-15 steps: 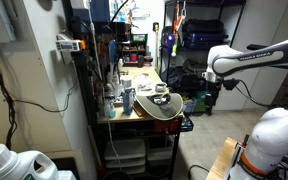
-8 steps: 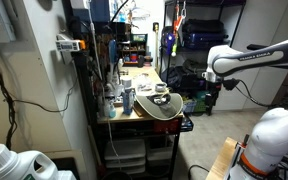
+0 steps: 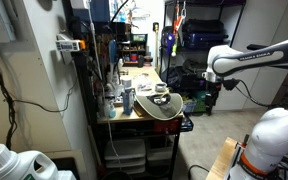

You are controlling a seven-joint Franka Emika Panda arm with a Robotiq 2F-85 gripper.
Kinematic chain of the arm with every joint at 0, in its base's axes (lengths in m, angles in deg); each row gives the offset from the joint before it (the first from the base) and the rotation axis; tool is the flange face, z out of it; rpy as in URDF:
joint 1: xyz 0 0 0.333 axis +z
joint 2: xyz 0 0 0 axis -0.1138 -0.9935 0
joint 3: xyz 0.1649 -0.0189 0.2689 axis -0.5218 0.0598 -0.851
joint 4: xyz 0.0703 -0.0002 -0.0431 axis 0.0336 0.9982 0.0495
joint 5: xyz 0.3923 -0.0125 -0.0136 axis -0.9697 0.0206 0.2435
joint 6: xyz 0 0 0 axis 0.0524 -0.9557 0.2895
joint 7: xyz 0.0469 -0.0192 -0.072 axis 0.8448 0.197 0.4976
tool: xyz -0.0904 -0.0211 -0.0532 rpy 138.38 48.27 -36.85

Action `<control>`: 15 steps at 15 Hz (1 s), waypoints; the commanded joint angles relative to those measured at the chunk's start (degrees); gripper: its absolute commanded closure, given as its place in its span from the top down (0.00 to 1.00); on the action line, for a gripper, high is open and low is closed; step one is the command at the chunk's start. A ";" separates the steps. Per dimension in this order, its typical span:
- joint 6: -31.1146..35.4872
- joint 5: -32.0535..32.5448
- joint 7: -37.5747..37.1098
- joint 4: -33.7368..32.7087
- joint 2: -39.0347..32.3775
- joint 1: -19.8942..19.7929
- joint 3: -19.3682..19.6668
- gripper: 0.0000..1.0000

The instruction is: Turn over the hat on the table

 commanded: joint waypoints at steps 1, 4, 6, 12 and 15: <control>-0.10 -0.02 -0.03 -0.07 0.00 0.03 -0.01 1.00; -0.10 -0.02 -0.03 -0.07 0.00 0.03 -0.01 1.00; -0.10 -0.02 -0.03 -0.07 0.00 0.03 -0.01 1.00; -0.56 -2.89 -4.43 -1.88 -2.51 -1.51 1.03 1.00; -0.44 -2.93 -4.35 -2.02 -2.84 -1.45 1.12 1.00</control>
